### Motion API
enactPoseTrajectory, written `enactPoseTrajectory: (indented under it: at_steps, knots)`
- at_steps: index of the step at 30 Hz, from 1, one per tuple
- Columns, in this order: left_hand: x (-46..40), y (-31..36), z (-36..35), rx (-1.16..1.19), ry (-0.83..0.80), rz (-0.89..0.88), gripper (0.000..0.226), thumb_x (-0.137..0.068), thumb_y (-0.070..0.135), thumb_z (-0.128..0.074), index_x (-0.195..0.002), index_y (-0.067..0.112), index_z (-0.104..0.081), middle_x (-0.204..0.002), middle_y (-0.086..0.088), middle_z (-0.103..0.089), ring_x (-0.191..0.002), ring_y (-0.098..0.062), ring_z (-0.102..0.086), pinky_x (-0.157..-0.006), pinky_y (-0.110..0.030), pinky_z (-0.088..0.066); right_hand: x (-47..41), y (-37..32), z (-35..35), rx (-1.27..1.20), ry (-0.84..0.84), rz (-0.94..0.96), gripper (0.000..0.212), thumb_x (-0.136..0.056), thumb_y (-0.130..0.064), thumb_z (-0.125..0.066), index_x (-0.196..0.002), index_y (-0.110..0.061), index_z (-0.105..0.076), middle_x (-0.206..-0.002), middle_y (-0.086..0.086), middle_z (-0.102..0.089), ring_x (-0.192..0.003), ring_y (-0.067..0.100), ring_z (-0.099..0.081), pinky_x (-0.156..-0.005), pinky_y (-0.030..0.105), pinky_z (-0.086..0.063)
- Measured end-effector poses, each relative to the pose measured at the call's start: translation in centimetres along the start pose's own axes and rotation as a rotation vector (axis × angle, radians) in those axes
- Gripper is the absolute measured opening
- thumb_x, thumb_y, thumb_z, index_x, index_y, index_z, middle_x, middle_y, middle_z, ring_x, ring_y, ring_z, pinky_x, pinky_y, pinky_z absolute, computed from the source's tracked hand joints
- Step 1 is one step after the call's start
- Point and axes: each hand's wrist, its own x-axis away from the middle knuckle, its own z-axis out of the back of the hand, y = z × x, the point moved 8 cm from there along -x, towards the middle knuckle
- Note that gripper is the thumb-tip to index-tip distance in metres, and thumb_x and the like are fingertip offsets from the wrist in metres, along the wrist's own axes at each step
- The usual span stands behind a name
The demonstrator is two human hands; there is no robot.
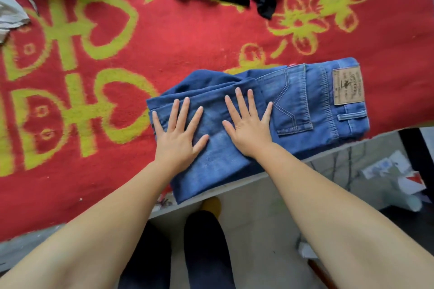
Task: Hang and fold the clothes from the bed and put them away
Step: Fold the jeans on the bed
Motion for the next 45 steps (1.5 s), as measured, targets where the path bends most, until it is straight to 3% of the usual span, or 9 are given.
enactPoseTrajectory:
  at_steps: [7, 11, 14, 19, 22, 27, 30, 38, 45]
  knots:
    - [6.9, -5.6, -0.8, 1.291, 0.020, 0.998, 0.054, -0.094, 0.024, -0.059, -0.142, 0.010, -0.038, -0.133, -0.014, -0.054, -0.114, -0.024, -0.058, -0.098, -0.038, -0.047, 4.4, -4.1, 3.9, -0.323, -0.001, -0.015, 0.070, -0.097, -0.055, -0.029, -0.153, -0.029, 0.004, -0.160, 0.001, 0.018, -0.145, 0.025, 0.021, -0.108, 0.065, 0.011]
    - [5.9, -3.5, 2.2, 1.734, -0.101, 0.948, 0.041, -0.101, 0.036, -0.039, -0.126, 0.010, -0.058, -0.125, -0.007, -0.063, -0.104, -0.016, -0.065, -0.091, -0.031, -0.052, 9.4, -11.3, 3.7, -0.804, -0.338, -0.012, 0.090, -0.087, -0.069, -0.042, -0.147, -0.041, 0.019, -0.160, 0.001, 0.016, -0.147, 0.025, 0.017, -0.112, 0.063, 0.001]
    - [4.0, -0.2, 6.6, 1.798, -0.243, 0.686, 0.058, -0.099, 0.052, -0.023, -0.128, 0.016, -0.059, -0.127, -0.007, -0.063, -0.109, -0.020, -0.059, -0.093, -0.036, -0.046, 9.8, -10.3, 7.9, -0.921, -0.186, -0.103, 0.103, -0.084, -0.058, -0.059, -0.146, -0.041, 0.020, -0.161, 0.006, 0.002, -0.148, 0.026, -0.005, -0.113, 0.058, -0.019]
    - [-1.8, 10.3, 12.6, 1.502, -0.425, 0.247, 0.040, -0.097, 0.047, -0.024, -0.118, 0.035, -0.056, -0.090, 0.007, -0.064, -0.082, -0.007, -0.056, -0.084, -0.029, -0.043, 10.2, 1.9, 17.3, -0.997, 0.104, -0.154, 0.055, -0.082, -0.007, -0.055, -0.133, -0.024, -0.044, -0.108, -0.002, -0.065, -0.098, 0.010, -0.058, -0.071, 0.014, -0.038]
    - [-6.1, 15.6, 15.0, 1.005, -0.121, -0.132, 0.039, -0.100, 0.033, -0.034, -0.134, 0.025, -0.051, -0.113, 0.005, -0.058, -0.109, -0.011, -0.051, -0.104, -0.026, -0.034, 10.6, 12.5, 20.1, -1.041, 0.217, -0.283, 0.024, -0.080, 0.001, -0.054, -0.093, -0.019, -0.059, -0.078, -0.010, -0.061, -0.067, -0.001, -0.053, -0.059, 0.009, -0.040]
    - [-11.1, 22.6, 8.2, 0.194, -0.071, -0.305, 0.056, -0.098, 0.054, -0.028, -0.150, 0.036, -0.020, -0.161, 0.001, -0.005, -0.148, -0.020, 0.004, -0.112, -0.061, 0.008, 9.0, 26.8, 17.2, -0.734, 0.220, -0.539, 0.041, -0.081, -0.018, -0.056, -0.122, -0.020, -0.053, -0.115, 0.006, -0.062, -0.106, 0.021, -0.056, -0.086, 0.031, -0.045]
    - [-12.9, 24.6, 4.1, 0.007, -0.096, -0.349, 0.062, -0.095, 0.061, -0.021, -0.152, 0.037, -0.012, -0.161, 0.004, 0.010, -0.146, -0.020, 0.017, -0.108, -0.066, 0.013, 5.9, 26.9, 12.8, -0.396, 0.105, -0.467, 0.073, -0.096, -0.039, -0.047, -0.153, -0.029, -0.004, -0.161, 0.007, -0.005, -0.148, 0.029, -0.006, -0.115, 0.056, -0.015]
    - [-15.0, 24.3, -0.9, -0.049, 0.146, -0.426, 0.062, -0.092, 0.060, -0.028, -0.149, 0.034, -0.027, -0.160, -0.003, -0.014, -0.147, -0.028, -0.005, -0.106, -0.070, 0.005, 2.1, 25.4, 4.0, -0.190, 0.239, -0.437, 0.064, -0.092, -0.062, -0.009, -0.144, -0.041, 0.022, -0.162, -0.001, 0.001, -0.148, 0.029, 0.003, -0.109, 0.067, -0.007]
    - [-15.7, 24.4, -0.6, -0.058, -0.094, -0.379, 0.065, -0.093, 0.062, -0.020, -0.152, 0.037, -0.005, -0.161, 0.001, 0.012, -0.146, -0.022, 0.016, -0.107, -0.067, 0.012, 1.7, 25.1, 5.5, -0.141, 0.129, -0.514, 0.063, -0.099, -0.054, -0.016, -0.150, -0.033, 0.015, -0.161, 0.002, 0.014, -0.147, 0.027, 0.015, -0.109, 0.070, 0.005]
